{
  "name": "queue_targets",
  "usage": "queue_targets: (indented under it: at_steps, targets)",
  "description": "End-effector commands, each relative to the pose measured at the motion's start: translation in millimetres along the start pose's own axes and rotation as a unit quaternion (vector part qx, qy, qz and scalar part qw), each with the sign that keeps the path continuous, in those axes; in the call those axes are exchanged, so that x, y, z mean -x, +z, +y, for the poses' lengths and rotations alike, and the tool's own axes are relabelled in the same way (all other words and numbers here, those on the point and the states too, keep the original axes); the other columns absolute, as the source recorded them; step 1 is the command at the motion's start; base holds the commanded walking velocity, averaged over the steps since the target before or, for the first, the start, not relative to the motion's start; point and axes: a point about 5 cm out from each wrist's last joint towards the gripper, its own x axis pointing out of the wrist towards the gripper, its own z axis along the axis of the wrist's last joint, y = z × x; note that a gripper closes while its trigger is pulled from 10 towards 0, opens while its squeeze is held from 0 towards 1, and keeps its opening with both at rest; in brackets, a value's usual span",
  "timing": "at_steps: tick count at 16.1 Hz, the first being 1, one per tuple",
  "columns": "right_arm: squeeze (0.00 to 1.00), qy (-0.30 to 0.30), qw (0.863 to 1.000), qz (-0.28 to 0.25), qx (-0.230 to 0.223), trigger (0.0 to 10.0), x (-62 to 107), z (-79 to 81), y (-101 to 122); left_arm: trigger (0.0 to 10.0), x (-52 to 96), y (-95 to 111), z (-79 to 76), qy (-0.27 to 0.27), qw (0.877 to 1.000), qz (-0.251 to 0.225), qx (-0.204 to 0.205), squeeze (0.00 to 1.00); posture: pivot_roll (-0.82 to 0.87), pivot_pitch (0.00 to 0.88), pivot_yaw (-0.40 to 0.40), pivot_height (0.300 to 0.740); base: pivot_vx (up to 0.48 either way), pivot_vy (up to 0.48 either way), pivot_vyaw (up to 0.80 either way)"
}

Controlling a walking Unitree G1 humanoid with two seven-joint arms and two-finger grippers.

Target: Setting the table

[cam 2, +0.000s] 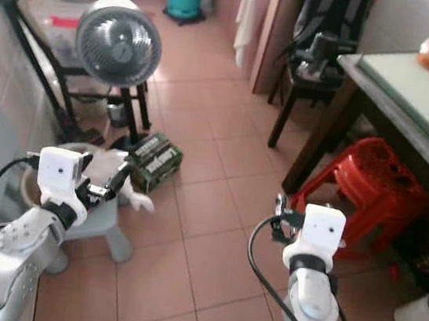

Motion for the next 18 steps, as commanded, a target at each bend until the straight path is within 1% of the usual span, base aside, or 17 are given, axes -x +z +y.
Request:
queue_targets:
  at_steps: [1,4,6,10,12,18]
  targets:
    - [0.0,0.002,1.0,-0.009,-0.002,10.0,0.0,-0.5,6.3,10.0,0.7,0.9,-0.3,-0.01,1.0,0.0,0.002,0.0,-0.06,0.0,0.014,0.74,0.0,0.0,-0.8]
    - [0.0,0.003,1.0,-0.008,-0.003,10.0,-0.1,0.0,6.0,10.0,0.0,1.1,0.4,-0.012,1.0,-0.001,0.005,0.0,-0.06,0.0,0.013,0.74,0.0,0.0,-0.8]
    - [0.0,0.003,1.0,-0.006,-0.004,10.0,0.0,-0.2,5.3,10.0,0.4,2.3,-1.9,-0.023,1.0,-0.005,0.01,0.0,-0.06,0.0,0.014,0.74,0.0,0.0,-0.8]
    - [0.0,-0.001,1.0,-0.011,-0.007,10.0,0.0,-0.2,6.5,10.0,1.1,1.8,-1.4,-0.017,1.0,-0.003,0.01,0.0,-0.05,0.0,0.014,0.74,0.0,0.0,-0.8]
    - [0.0,-0.008,1.0,-0.001,0.012,10.0,-0.7,0.7,4.7,10.0,1.4,1.8,-0.8,-0.016,1.0,-0.003,0.008,0.0,-0.05,0.0,0.016,0.74,0.0,0.0,0.0]
    - [0.0,-0.007,1.0,0.0,0.012,10.0,-1.3,2.3,4.3,10.0,1.5,1.4,-0.9,-0.017,1.0,-0.002,0.008,0.0,-0.05,0.0,0.017,0.74,0.0,0.0,0.0]
